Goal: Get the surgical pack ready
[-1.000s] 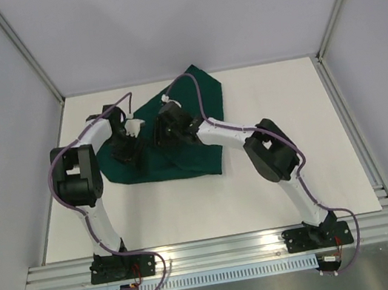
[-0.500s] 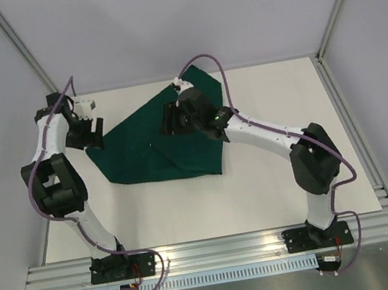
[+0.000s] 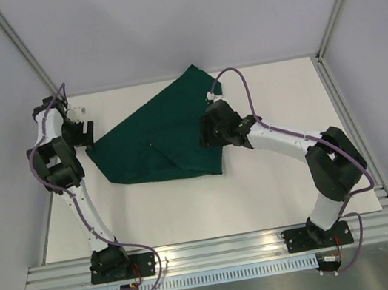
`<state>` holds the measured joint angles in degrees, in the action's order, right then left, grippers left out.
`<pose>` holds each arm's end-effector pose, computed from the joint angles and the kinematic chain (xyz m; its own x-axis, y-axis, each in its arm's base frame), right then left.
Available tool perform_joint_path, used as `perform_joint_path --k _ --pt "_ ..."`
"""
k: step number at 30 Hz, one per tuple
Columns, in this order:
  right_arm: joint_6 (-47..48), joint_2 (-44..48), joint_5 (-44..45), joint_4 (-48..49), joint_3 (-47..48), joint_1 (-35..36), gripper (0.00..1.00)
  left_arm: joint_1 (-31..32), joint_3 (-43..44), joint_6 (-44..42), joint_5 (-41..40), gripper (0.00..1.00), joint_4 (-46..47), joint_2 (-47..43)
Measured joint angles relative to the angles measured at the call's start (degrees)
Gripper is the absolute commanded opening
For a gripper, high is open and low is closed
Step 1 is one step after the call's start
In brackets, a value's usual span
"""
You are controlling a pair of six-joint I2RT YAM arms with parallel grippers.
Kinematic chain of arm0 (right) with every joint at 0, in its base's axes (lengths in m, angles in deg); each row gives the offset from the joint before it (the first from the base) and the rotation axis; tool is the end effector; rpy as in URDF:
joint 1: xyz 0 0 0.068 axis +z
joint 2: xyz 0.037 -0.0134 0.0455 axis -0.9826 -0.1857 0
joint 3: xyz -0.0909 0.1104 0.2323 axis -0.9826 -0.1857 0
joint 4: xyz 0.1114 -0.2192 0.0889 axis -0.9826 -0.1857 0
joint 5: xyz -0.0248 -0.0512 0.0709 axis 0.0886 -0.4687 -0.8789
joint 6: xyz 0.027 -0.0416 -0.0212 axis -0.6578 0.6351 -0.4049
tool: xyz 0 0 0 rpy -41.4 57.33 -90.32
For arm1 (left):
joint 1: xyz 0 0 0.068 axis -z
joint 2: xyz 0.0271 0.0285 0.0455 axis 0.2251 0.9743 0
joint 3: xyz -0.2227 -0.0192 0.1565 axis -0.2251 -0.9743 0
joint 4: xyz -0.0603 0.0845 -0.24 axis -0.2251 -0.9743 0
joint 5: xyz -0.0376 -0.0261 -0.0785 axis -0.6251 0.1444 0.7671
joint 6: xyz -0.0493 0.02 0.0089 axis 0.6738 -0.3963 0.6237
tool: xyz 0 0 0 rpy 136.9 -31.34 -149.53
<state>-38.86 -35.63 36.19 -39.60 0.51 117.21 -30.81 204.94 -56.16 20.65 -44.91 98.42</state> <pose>0.2963 0.2273 0.2332 -0.7859 0.0555 -0.6159 -0.1847 0.9294 0.3194 0.4583 0.1425 0.1875 -0.9733 0.0262 -0.2281 0.0385 0.9980 -0.0494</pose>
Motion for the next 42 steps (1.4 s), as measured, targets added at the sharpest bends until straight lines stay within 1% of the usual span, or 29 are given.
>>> perform_joint_path --k 1,2,3,6,9,13,14,15,16,18,24,28,33,35,38,42 --pt "0.04 0.09 0.24 -0.37 -0.59 -0.20 0.57 -0.15 0.55 0.09 0.17 0.85 -0.46 1.18" --pt "0.11 0.09 0.48 -0.90 -1.03 -0.31 0.57 -0.26 0.98 0.24 0.44 0.80 -1.07 2.27" --pt "0.22 0.09 0.81 -1.25 -1.31 -0.44 0.57 -0.33 1.03 0.35 0.66 0.78 -1.55 2.99" --pt "0.28 0.22 1.84 -2.23 -1.51 -0.72 0.56 -0.28 1.33 0.66 2.25 0.70 -2.95 3.02" --pt "0.31 0.55 2.56 -2.73 -1.51 -1.07 0.56 0.17 -0.22 0.50 3.19 0.62 -2.97 2.49" --pt "0.37 1.11 3.21 -2.78 -1.51 -1.77 0.56 1.16 -2.86 0.44 3.23 0.46 -2.89 1.29" --pt "0.44 1.31 3.41 -2.78 -1.53 -1.99 0.56 1.29 -3.04 0.46 3.13 0.35 -2.91 1.22" --pt "0.48 1.66 3.63 -2.78 -1.64 -2.19 0.56 1.36 -3.06 0.37 3.02 0.29 -2.91 1.22" --pt "0.50 1.95 3.76 -2.78 -1.77 -2.38 0.56 1.40 -3.08 0.37 3.08 0.10 -2.82 1.25" --pt "0.57 3.02 4.02 -2.75 -2.38 -2.82 0.56 1.38 -3.30 0.55 3.26 0.00 -2.75 1.25" --pt "0.66 5.79 4.26 -2.73 -5.18 -4.20 0.56 1.55 -3.39 0.50 3.06 0.00 -2.64 1.20" --pt "0.66 6.82 4.46 -2.73 -6.95 -4.85 0.56 1.55 -7.54 0.50 3.30 0.00 0.68 -1.55" --pt "0.68 8.04 4.63 -2.69 -8.46 -5.11 0.56 2.16 -13.38 0.46 3.67 0.00 3.87 -8.48" --pt "0.66 8.07 4.61 -2.67 -8.46 -5.11 0.56 2.99 -14.25 0.42 4.35 0.00 4.09 -11.78" --pt "0.68 7.50 4.35 -1.95 -8.44 -5.11 0.57 5.57 -14.56 0.42 6.23 0.00 4.17 -17.27" --pt "1.20 3.30 3.13 -1.01 -6.69 -5.14 0.59 10.23 -14.56 0.48 9.18 0.00 3.78 -22.58"
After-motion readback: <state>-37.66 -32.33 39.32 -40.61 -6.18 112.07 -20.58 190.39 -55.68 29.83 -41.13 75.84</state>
